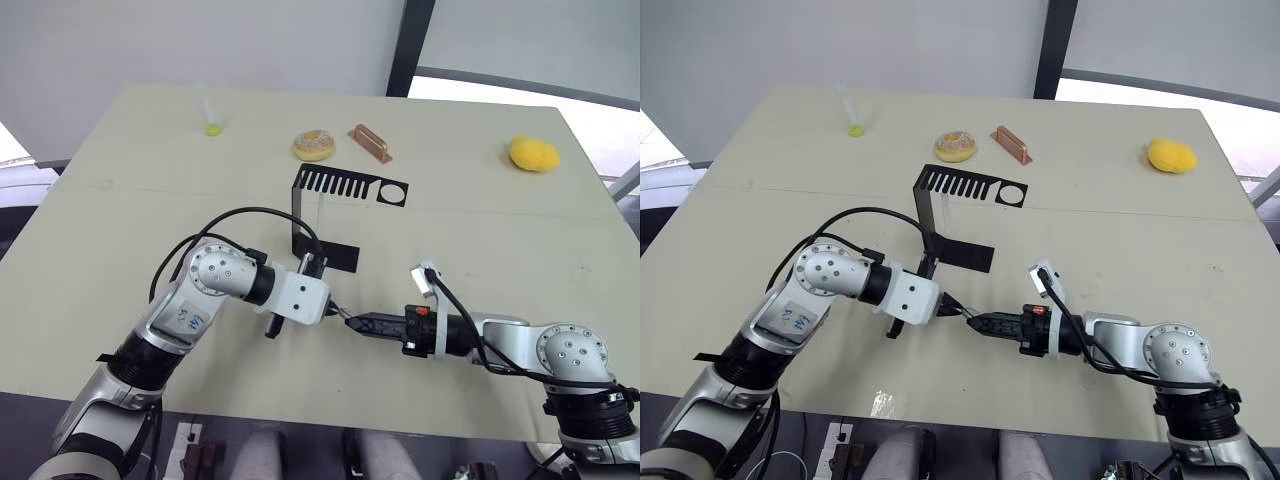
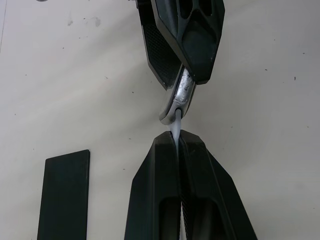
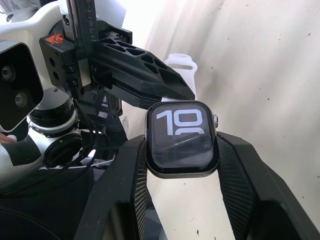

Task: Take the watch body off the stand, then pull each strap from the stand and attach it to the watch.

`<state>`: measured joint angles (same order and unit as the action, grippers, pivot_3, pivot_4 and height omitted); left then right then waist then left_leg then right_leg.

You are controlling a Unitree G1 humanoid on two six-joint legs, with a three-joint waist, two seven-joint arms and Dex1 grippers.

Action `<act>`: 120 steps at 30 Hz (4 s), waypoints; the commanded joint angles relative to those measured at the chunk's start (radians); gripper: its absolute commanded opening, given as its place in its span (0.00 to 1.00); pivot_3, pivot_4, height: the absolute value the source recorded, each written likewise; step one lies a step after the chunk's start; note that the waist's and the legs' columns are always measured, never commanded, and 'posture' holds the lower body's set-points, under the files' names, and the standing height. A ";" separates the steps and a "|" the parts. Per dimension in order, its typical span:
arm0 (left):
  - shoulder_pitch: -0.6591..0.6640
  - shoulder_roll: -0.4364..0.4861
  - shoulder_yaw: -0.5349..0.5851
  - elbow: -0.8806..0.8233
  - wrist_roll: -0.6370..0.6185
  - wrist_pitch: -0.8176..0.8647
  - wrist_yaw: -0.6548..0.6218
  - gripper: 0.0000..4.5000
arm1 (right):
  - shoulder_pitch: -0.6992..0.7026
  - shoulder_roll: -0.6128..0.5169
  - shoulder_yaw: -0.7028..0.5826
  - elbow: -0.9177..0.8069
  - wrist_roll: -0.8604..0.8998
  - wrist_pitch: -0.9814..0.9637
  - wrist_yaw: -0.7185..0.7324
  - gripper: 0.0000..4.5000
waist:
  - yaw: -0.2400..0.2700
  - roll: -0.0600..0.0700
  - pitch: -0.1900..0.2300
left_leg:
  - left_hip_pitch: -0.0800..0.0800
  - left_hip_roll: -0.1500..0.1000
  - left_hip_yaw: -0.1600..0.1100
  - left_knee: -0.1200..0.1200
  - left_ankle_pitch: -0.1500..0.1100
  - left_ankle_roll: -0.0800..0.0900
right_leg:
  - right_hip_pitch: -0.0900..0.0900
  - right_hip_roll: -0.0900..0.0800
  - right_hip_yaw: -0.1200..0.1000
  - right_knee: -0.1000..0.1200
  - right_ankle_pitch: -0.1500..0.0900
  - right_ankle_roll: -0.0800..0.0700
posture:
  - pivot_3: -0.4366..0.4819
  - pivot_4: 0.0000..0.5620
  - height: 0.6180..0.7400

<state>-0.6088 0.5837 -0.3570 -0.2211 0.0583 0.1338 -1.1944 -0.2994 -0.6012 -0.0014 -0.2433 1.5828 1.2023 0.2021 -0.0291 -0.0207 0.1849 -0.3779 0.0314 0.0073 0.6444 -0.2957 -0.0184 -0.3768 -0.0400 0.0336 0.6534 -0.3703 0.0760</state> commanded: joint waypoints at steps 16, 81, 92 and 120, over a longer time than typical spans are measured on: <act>0.370 0.302 0.499 0.038 -0.496 -0.019 -0.173 1.00 | 0.236 -0.271 0.146 -0.299 -1.069 -1.009 0.805 0.33 | 0.001 0.002 0.001 | 0.000 -0.001 -0.001 -0.006 -0.001 0.001 | 0.001 -0.002 -0.002 -0.008 0.000 0.001 | 0.48 0.27 1.00; 0.661 0.166 0.871 0.172 -0.548 -0.087 0.229 1.00 | 0.340 -0.115 -0.368 0.319 -1.143 -1.288 0.842 0.99 | -0.028 0.000 0.002 | 0.009 -0.001 0.004 -0.012 0.001 -0.001 | 0.002 -0.003 0.001 0.000 -0.001 0.000 | 0.48 0.27 1.00; 0.614 -0.013 0.655 -0.287 -0.536 0.162 0.572 1.00 | -0.030 0.188 0.025 0.303 -1.273 -1.075 0.654 0.11 | -0.024 0.000 0.002 | 0.008 -0.002 0.003 -0.011 0.002 -0.004 | 0.000 -0.002 0.001 0.004 0.000 0.000 | 0.48 0.27 1.00; 0.431 -0.298 0.266 -0.368 -0.239 0.367 0.978 0.89 | -0.344 0.410 0.138 0.841 -1.474 -1.194 0.557 0.00 | -0.026 -0.001 0.001 | 0.008 -0.002 0.004 -0.003 0.002 -0.005 | 0.001 -0.001 0.001 0.007 0.000 0.000 | 0.48 0.27 1.00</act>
<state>-0.1717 0.2959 -0.0867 -0.5830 -0.2020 0.5113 -0.2414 -0.6534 -0.1956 0.1336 0.5700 0.1151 -0.0114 0.7610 -0.0547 -0.0218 0.1860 -0.3701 0.0299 0.0110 0.6417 -0.2933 -0.0231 -0.3761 -0.0408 0.0343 0.6605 -0.3705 0.0763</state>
